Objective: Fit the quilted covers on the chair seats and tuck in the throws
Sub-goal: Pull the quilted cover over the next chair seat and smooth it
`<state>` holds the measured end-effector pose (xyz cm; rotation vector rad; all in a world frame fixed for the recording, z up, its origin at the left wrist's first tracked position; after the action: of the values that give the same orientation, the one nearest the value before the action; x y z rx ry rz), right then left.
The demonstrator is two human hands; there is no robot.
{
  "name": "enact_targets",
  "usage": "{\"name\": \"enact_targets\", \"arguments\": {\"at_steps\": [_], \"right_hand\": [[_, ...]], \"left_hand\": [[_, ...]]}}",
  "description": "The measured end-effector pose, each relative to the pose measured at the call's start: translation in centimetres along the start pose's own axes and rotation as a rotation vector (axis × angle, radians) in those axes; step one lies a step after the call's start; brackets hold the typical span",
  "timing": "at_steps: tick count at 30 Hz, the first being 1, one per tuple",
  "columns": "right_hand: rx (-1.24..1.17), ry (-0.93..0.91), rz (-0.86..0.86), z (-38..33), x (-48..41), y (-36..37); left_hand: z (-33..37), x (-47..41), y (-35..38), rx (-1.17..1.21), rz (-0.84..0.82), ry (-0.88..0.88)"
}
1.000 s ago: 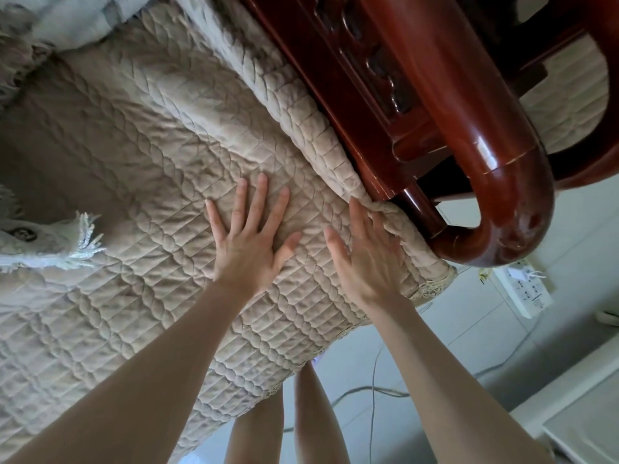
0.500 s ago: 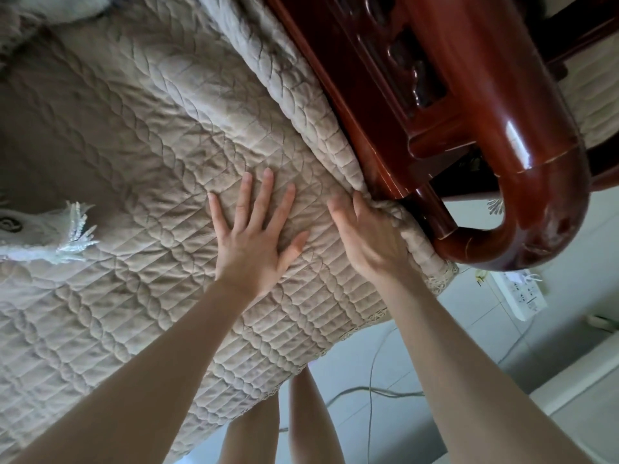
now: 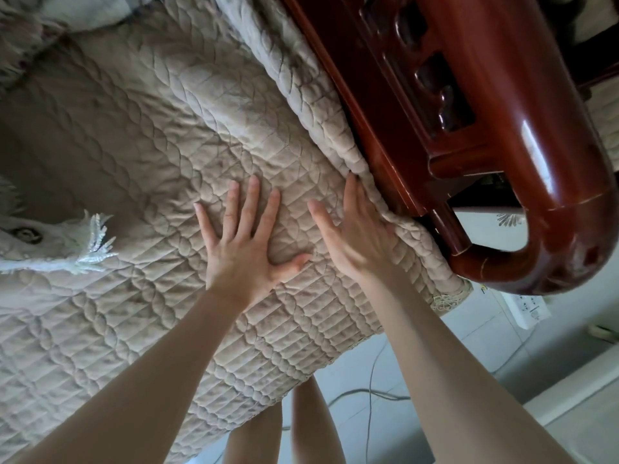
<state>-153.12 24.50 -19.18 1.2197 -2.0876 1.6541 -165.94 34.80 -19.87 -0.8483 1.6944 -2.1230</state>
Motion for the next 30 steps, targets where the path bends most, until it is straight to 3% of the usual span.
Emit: {"name": "enact_targets", "arguments": {"at_steps": [11, 13, 17, 22, 30], "right_hand": [[-0.167, 0.167, -0.113, 0.0, -2.6, -0.6], [-0.083, 0.074, -0.047, -0.5, -1.1, -1.5], [0.108, -0.22, 0.279, -3.4, 2.1, -3.8], [0.048, -0.262, 0.071, -4.9, -0.9, -1.8], [-0.104, -0.074, -0.012, -5.4, -3.8, -1.1]], "left_hand": [[0.2, -0.3, 0.1, 0.012, -0.008, 0.008], [0.0, 0.0, -0.8, 0.054, 0.029, 0.016], [-1.6, -0.4, -3.0, 0.056, 0.125, -0.037], [-3.0, -1.0, -2.0, 0.017, 0.038, -0.11], [-3.1, -0.9, -0.7, 0.002, 0.017, -0.105]]}}
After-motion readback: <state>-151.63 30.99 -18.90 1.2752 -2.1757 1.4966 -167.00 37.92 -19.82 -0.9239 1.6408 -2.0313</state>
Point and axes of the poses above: each hand's wrist, its own x-axis away from the middle knuckle, its own y-axis out of the palm, z = x × y, the point moved 8 cm from there along -x, towards the middle knuckle, and after that the axes turned 7 degrees about z, right-handed, at the moved point
